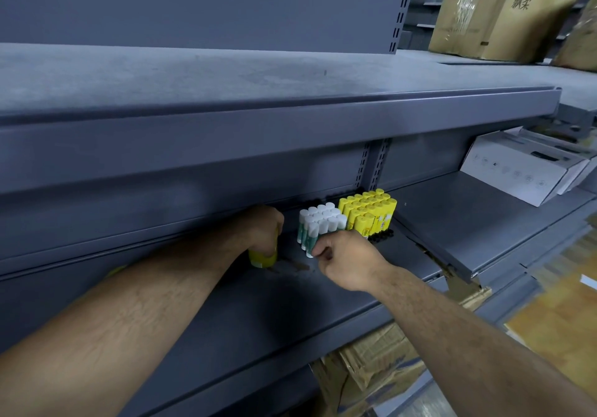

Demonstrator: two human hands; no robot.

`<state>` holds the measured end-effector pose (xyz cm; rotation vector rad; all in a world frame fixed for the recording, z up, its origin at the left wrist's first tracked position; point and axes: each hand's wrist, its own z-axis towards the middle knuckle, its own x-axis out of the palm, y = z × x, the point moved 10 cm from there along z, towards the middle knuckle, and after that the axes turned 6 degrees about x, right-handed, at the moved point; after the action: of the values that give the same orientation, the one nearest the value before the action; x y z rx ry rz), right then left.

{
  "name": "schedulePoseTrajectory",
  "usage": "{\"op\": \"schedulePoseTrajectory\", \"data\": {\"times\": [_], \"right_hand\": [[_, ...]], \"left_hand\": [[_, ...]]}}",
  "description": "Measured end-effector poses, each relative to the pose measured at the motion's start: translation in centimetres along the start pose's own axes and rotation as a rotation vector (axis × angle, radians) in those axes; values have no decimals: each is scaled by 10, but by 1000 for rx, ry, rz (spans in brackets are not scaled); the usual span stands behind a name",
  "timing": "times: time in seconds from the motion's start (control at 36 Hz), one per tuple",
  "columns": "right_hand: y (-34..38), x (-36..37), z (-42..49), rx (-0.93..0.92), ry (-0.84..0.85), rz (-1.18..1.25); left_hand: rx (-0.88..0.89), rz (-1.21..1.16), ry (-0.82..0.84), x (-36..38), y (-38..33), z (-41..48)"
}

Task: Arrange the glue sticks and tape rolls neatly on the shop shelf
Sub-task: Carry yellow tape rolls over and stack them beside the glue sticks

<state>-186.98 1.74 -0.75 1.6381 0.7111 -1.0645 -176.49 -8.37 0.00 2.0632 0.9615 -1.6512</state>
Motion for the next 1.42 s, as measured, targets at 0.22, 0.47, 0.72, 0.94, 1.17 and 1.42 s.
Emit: {"op": "schedulePoseTrajectory", "data": {"times": [0.22, 0.47, 0.72, 0.94, 1.17, 1.42], "right_hand": [[4, 1, -3, 14, 14, -29], [50, -10, -2, -142, -118, -262], [157, 25, 4, -430, -106, -284], [275, 101, -29, -630, 67, -209], [390, 165, -116, -830, 164, -180], [506, 242, -199, -884, 194, -240]], "left_hand": [[-18, -3, -17, 2, 4, 3], [-88, -37, -127, -12, 27, -31], [-329, -49, -294, -8, 102, -143], [-658, -65, -302, 46, 177, -313], [-877, -99, -402, 86, 230, -478], [-972, -118, -413, 129, 282, -631]]}}
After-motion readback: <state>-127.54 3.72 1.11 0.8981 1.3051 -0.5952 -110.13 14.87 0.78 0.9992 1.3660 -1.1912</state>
